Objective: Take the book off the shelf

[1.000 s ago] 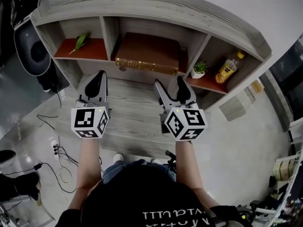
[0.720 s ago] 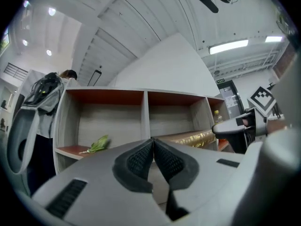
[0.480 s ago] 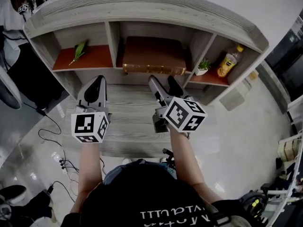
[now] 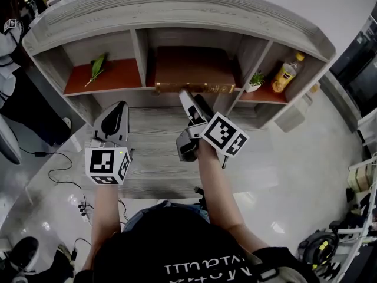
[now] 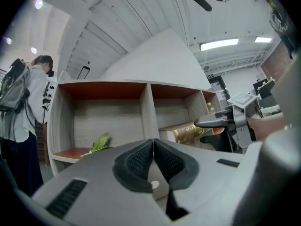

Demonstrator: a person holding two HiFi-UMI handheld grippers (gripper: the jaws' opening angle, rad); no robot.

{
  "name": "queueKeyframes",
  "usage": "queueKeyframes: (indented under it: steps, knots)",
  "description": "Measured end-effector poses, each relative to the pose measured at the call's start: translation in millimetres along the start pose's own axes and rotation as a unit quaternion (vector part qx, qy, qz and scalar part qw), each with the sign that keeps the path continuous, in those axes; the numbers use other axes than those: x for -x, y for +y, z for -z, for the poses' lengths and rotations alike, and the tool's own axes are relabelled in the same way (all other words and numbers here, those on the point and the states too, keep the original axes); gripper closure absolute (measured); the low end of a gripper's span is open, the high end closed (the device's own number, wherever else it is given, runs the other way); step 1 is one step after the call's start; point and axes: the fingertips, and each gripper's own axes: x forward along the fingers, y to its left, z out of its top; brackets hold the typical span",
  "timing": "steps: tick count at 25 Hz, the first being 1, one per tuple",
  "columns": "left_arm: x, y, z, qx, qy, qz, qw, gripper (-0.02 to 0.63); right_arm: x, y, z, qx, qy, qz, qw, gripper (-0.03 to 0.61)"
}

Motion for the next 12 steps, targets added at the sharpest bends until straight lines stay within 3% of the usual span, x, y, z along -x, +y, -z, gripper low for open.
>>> queueKeyframes:
  steps: [6, 12]
  knots:
    - [2, 0, 4, -0.007, 0.008, 0.006, 0.9999, 0.603, -15, -10, 0, -0.099, -0.033, -0.012, 0.994, 0.222]
    - [3, -3, 6, -0.009, 0.012, 0.011, 0.9998, 0.603, -25, -21, -11, -0.184, -0.071, -0.015, 0.980, 0.222]
